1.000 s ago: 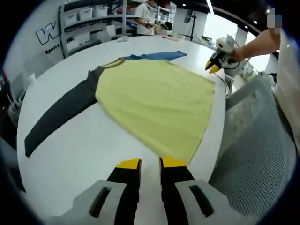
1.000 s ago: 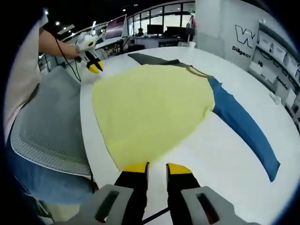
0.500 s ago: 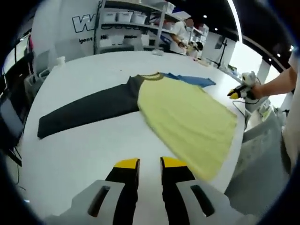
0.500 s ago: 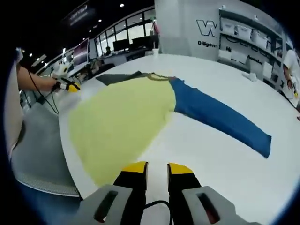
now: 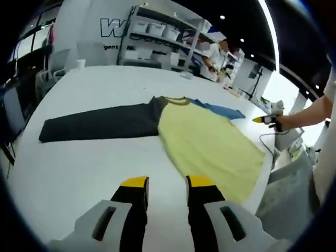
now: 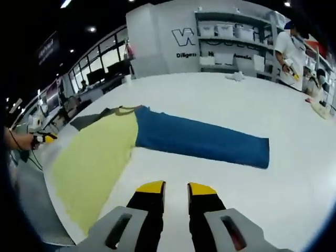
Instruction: Fold the garment on the visible template until the final outline fits inside the template.
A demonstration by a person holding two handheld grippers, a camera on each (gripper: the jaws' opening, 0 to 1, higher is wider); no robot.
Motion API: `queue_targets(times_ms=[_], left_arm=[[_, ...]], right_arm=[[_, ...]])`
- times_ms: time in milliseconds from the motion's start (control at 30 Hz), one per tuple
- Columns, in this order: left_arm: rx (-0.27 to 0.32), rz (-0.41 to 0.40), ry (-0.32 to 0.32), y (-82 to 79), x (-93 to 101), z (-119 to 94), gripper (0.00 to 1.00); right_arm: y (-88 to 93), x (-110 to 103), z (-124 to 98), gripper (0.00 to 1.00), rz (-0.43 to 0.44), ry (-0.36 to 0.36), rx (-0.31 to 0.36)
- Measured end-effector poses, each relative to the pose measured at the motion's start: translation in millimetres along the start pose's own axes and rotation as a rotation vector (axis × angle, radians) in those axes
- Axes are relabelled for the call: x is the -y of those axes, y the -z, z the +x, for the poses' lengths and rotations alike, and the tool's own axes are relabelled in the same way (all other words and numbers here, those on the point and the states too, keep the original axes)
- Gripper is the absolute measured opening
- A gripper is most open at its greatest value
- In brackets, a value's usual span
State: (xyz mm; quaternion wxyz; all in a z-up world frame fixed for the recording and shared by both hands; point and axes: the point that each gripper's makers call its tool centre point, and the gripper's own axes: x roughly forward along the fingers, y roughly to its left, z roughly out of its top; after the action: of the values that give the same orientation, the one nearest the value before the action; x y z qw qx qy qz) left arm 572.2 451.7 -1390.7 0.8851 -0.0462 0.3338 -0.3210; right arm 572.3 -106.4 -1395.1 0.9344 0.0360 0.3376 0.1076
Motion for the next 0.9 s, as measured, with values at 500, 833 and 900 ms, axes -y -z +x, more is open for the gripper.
queue_targets(times_ms=[500, 833, 900], left_arm=[[0.021, -0.03, -0.013, -2.8, 5.9, 6.7, 0.27], [0.011, -0.032, -0.025, -1.0, 5.9, 11.4, 0.29], [0.004, -0.031, -0.03, 0.0, 5.5, 11.7, 0.29]], right_arm=[[-7.6, 103.6, 4.8, 0.08, 0.189, 0.248, 0.013], [-11.8, 123.1, 15.3, 0.09, 0.219, 0.294, -0.005], [-12.0, 128.2, 17.0, 0.09, 0.229, 0.307, -0.004]])
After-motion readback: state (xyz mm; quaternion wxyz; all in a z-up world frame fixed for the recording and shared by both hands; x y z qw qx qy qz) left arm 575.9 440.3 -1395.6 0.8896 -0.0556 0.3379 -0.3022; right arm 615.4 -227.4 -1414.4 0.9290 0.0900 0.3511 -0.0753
